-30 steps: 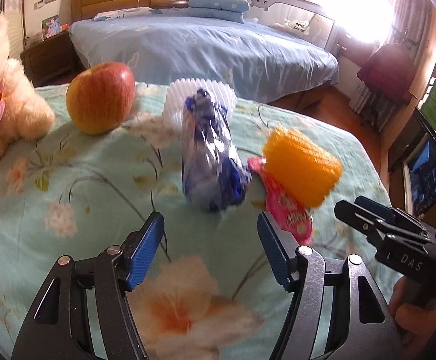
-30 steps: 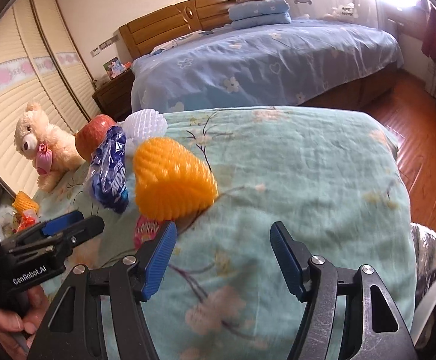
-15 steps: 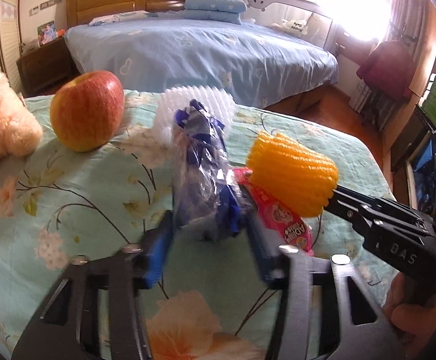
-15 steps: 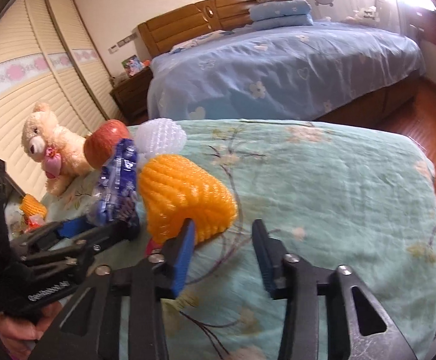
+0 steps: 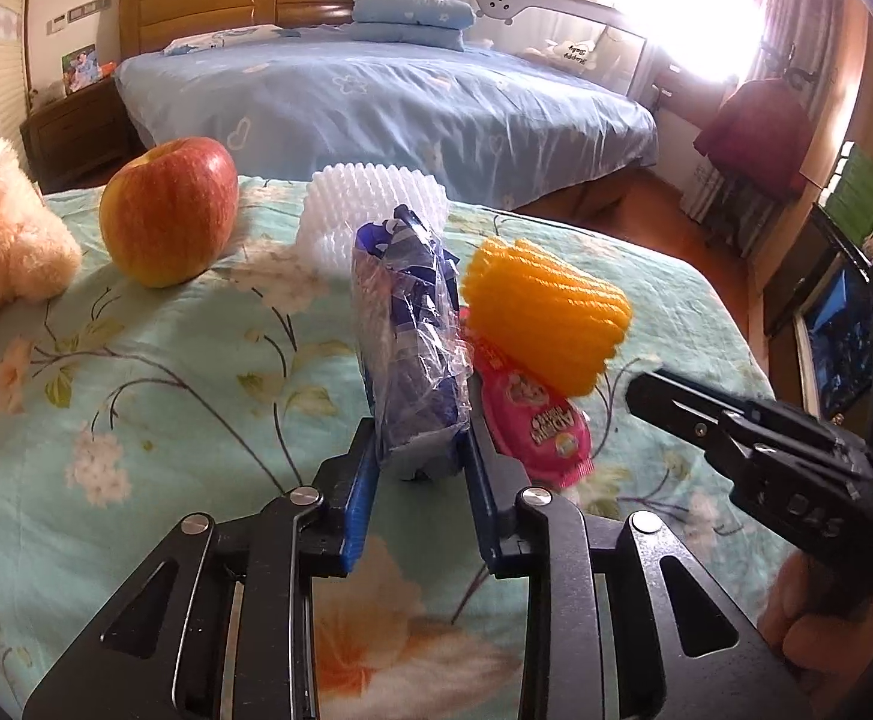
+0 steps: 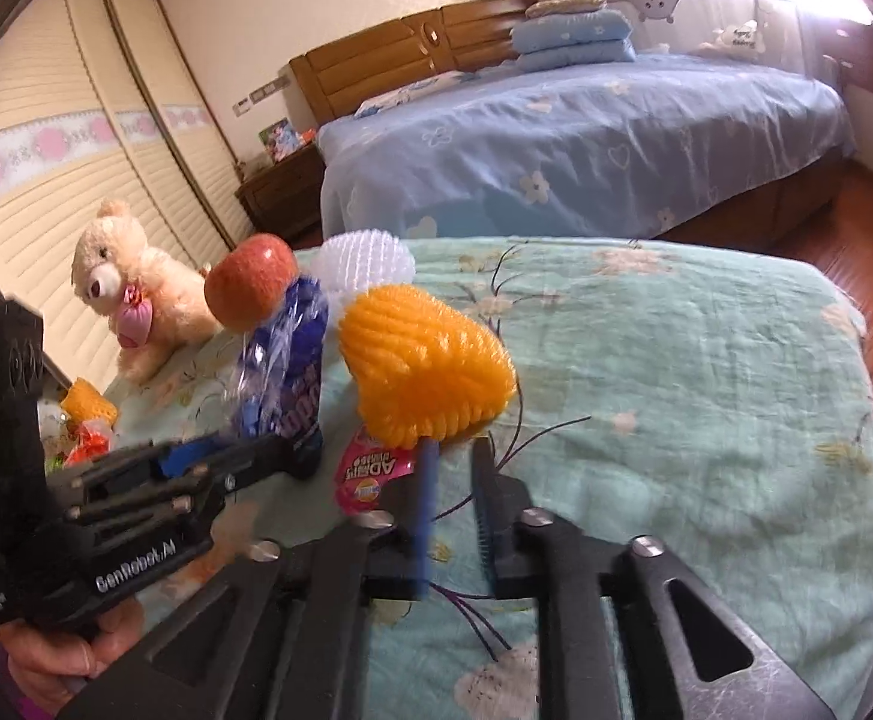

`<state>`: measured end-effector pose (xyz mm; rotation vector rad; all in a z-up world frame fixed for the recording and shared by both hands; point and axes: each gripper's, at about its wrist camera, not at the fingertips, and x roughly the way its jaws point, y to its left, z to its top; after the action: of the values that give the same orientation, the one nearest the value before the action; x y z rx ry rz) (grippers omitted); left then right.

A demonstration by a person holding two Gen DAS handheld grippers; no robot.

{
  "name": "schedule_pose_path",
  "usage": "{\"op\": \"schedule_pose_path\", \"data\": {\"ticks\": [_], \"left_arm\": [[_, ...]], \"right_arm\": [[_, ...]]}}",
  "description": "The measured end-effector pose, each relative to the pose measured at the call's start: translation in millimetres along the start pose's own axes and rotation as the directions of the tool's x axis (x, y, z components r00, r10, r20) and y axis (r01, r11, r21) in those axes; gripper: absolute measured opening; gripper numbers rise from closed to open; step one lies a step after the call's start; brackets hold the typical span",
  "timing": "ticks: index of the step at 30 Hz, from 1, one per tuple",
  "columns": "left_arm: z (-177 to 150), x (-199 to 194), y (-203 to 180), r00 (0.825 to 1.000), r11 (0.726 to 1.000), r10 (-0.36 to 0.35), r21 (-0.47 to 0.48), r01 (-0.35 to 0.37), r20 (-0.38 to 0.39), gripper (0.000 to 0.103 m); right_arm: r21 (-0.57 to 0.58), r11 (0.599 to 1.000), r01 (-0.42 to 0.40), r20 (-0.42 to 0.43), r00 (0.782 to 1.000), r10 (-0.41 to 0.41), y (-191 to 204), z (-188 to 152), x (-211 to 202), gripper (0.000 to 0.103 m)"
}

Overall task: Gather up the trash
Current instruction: 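Grasp the blue-white packet with the left tool while the right tool grasps the orange mesh sleeve, then carry the packet and orange mesh sleeve with both tools over the bin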

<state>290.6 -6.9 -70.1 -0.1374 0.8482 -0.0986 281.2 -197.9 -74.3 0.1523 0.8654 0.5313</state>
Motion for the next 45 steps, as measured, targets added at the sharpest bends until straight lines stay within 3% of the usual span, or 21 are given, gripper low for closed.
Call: {"op": "schedule_pose_path", "data": {"ticks": [1, 2, 9, 11, 12, 13, 14, 17, 25, 45], "left_arm": [[-1.1, -1.3, 0.5, 1.0, 1.0, -0.002, -0.002, 0.002, -0.001, 0.026], [-2.8, -3.3, 1.0, 1.0, 1.0, -0.003, -0.004, 0.003, -0.002, 0.026], [-9.3, -11.4, 6.8, 1.0, 1.0, -0.008, -0.012, 0.008, -0.007, 0.026], [-11.2, -12.6, 7.6, 1.0, 1.0, -0.011, -0.013, 0.011, -0.009, 0.026], [-12.5, -13.6, 7.4, 1.0, 1.0, -0.012, -0.012, 0.012, -0.01, 0.026], [-13.2, -14.5, 7.7, 1.0, 1.0, -0.014, -0.011, 0.014, -0.011, 0.026], [-14.1, -15.6, 6.9, 1.0, 1.0, -0.015, -0.01, 0.015, -0.011, 0.026], [-16.6, -18.8, 1.2, 0.999, 1.0, -0.03, -0.003, 0.03, -0.011, 0.026], [-28.9, -36.6, -26.2, 0.996, 0.996, -0.087, 0.034, 0.088, -0.005, 0.026], [-80.8, -58.3, -128.7, 0.964, 0.947, -0.251, 0.183, 0.264, -0.092, 0.026]], "right_arm": [[0.003, 1.0, -0.013, 0.005, 1.0, 0.013, 0.6, 1.8, -0.6, 0.073], [-0.001, 1.0, -0.021, 0.01, 1.0, 0.021, 2.2, 4.1, -0.7, 0.079], [-0.062, 0.998, 0.016, -0.012, 1.0, -0.016, 12.9, 24.4, 25.2, 0.082], [-0.048, 0.999, 0.003, -0.027, 1.0, -0.004, 10.3, 25.4, 33.7, 0.07], [-0.041, 0.999, 0.002, -0.032, 0.999, -0.004, 9.7, 23.3, 34.9, 0.039], [-0.04, 0.999, 0.009, -0.04, 0.999, -0.01, 9.5, 21.8, 36.3, 0.026], [-0.039, 0.999, 0.021, -0.046, 0.999, -0.023, 9.6, 19.7, 36.3, 0.025], [-0.024, 1.0, 0.007, -0.028, 1.0, -0.008, 9.1, 13.2, 24.9, 0.012], [0.015, 1.0, 0.011, 0.035, 0.999, -0.011, 4.9, -8.1, -30.1, 0.012], [0.207, 0.963, 0.173, 0.089, 0.977, -0.195, -45.7, -91.1, -140.2, 0.012]]}}
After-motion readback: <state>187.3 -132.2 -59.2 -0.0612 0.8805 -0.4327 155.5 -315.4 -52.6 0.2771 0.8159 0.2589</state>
